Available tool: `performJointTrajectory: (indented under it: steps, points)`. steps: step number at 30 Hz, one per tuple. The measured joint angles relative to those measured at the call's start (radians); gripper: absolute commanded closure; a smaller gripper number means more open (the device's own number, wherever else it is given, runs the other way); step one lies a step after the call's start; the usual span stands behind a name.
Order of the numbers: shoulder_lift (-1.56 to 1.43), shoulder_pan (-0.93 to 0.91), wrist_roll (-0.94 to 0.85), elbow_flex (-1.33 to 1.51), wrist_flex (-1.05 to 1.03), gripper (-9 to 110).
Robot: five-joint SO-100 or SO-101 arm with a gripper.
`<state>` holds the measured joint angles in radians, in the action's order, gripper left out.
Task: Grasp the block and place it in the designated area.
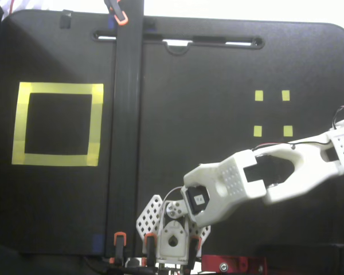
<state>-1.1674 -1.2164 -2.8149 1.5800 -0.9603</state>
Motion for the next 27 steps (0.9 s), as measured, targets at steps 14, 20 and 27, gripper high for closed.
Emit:
performJointTrajectory:
  steps: [14, 20, 27]
  points:
    - [0.000, 0.000, 0.000, 0.005, 0.000, 79]
    - [0.000, 0.000, 0.000, 0.005, -0.002, 79]
    - [0.008, 0.000, 0.006, -0.032, -0.044, 79]
